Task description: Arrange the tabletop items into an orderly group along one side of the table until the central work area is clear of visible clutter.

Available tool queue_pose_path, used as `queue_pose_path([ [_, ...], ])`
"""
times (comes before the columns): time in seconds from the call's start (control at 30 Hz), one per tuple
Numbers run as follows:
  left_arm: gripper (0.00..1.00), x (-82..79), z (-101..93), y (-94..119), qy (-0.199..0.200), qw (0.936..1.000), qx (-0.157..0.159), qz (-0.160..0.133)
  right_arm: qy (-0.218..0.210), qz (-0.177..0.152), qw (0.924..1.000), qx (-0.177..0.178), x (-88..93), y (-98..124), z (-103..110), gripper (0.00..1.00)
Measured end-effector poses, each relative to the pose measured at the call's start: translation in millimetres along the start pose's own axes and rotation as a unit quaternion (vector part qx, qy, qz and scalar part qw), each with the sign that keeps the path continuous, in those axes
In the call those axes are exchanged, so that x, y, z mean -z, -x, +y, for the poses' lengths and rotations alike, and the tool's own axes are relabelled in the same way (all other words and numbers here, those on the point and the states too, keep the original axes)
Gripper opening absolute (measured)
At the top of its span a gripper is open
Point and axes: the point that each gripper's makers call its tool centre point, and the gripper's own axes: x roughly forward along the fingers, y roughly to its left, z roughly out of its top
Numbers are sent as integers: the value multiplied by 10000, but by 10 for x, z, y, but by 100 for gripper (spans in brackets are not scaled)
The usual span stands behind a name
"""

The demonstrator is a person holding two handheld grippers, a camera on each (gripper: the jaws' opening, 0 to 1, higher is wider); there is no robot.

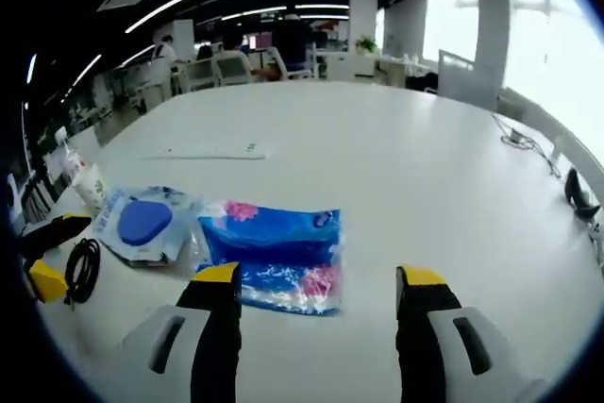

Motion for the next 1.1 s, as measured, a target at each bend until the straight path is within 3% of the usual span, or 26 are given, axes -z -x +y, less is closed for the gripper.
queue_pose_path([
  [0.13,94,-45,74,97,-38,10000,-56,4,76,-9,9997,-231,-30,109,227,75],
  [0.23,99,-86,93,173,-19,10000,-17,-44,34,63,9979,-637,-25,183,487,81],
  [0.43,100,-139,210,366,-49,10000,-55,-33,282,77,9962,-816,-17,301,733,87],
  [0.53,100,-163,311,463,-40,9999,-156,-17,627,-6,9944,-846,-11,374,887,89],
  [0.8,100,-157,701,725,-17,9984,-563,-51,661,35,9887,-1344,84,494,1342,88],
  [1.1,95,-67,1009,934,21,9968,-792,43,848,154,9787,-1861,241,574,1813,85],
])
